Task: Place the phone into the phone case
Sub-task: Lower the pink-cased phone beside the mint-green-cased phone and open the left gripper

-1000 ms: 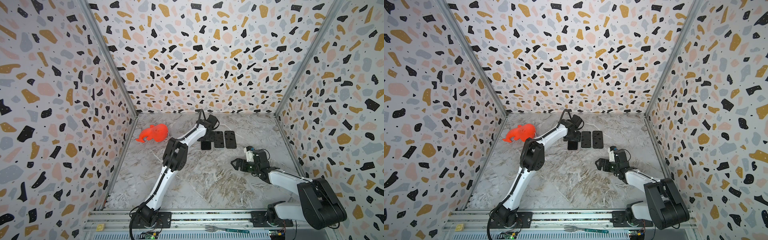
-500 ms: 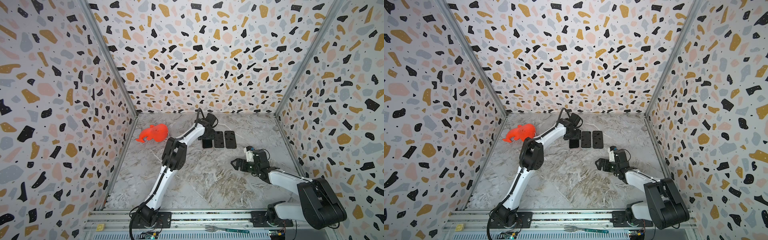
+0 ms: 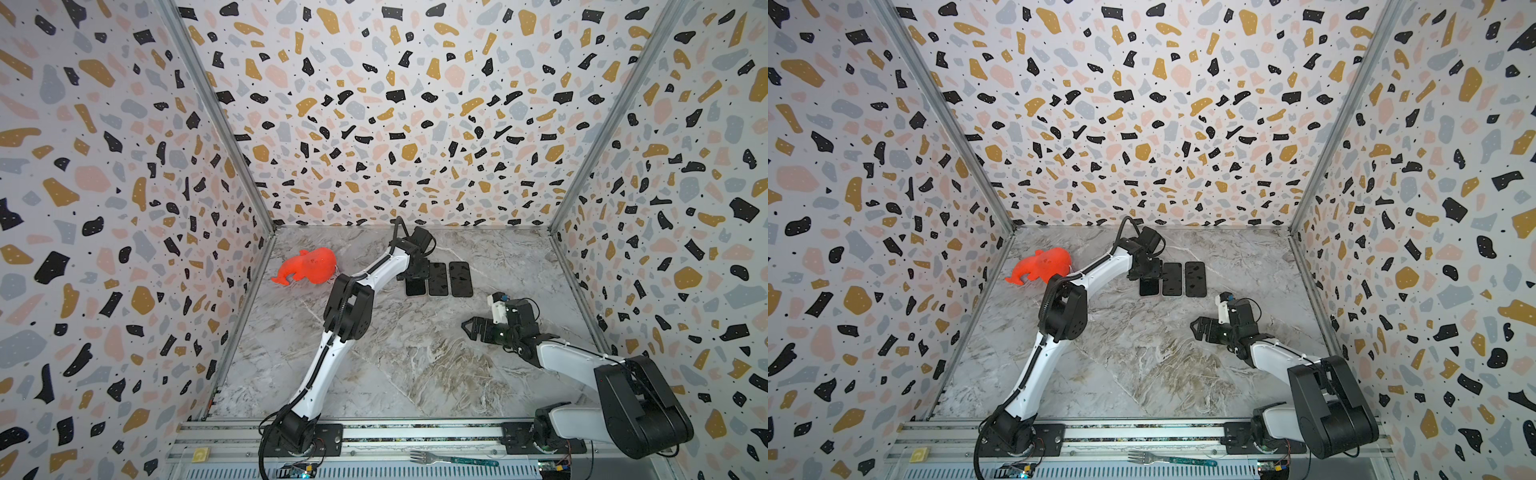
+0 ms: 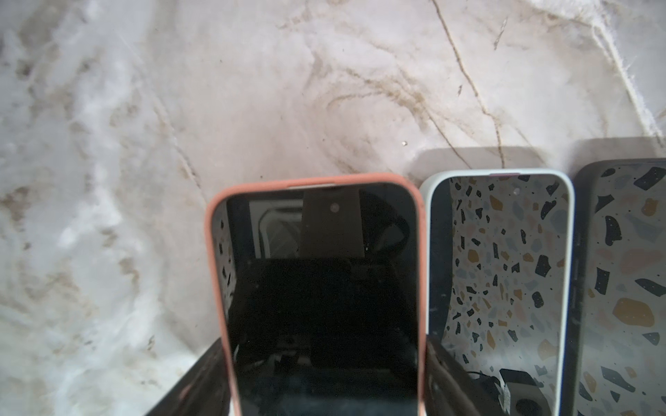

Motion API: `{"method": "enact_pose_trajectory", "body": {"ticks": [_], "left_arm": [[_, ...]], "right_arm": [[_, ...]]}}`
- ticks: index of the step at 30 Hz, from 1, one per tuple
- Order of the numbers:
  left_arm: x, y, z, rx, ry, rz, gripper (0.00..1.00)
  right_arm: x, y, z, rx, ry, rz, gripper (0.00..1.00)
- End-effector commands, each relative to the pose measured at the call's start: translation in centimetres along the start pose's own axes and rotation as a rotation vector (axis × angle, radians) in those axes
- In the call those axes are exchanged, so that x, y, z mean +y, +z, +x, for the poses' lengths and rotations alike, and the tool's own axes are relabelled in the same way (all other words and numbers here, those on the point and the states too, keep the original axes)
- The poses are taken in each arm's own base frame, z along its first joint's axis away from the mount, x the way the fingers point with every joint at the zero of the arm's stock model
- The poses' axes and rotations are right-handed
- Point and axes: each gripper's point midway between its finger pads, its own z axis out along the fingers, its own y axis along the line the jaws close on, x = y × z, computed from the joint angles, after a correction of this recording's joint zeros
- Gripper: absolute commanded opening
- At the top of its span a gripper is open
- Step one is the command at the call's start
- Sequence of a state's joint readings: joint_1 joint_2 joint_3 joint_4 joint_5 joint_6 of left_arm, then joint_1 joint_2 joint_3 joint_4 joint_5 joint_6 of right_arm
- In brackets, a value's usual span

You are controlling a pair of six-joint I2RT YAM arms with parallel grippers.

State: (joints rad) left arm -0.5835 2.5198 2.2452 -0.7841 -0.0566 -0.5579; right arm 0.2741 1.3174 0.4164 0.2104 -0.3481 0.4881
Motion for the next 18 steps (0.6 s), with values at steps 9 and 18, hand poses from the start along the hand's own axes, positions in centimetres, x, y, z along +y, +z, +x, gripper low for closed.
{"method": "enact_pose_trajectory", "body": {"ticks": [9, 18], "left_arm": [[0.26, -0.20, -0.34, -0.012, -0.005, -0.001, 0.74], [0.11, -0.42, -0.58, -0.019, -0.009, 0.005, 0.81]], "right_arm": [[-0.21, -0.06, 0.20, 0.019, 0.011, 0.013, 0.99], [-0.29, -0.07, 0.25, 0.020, 0.016, 0.016, 0.99]]}}
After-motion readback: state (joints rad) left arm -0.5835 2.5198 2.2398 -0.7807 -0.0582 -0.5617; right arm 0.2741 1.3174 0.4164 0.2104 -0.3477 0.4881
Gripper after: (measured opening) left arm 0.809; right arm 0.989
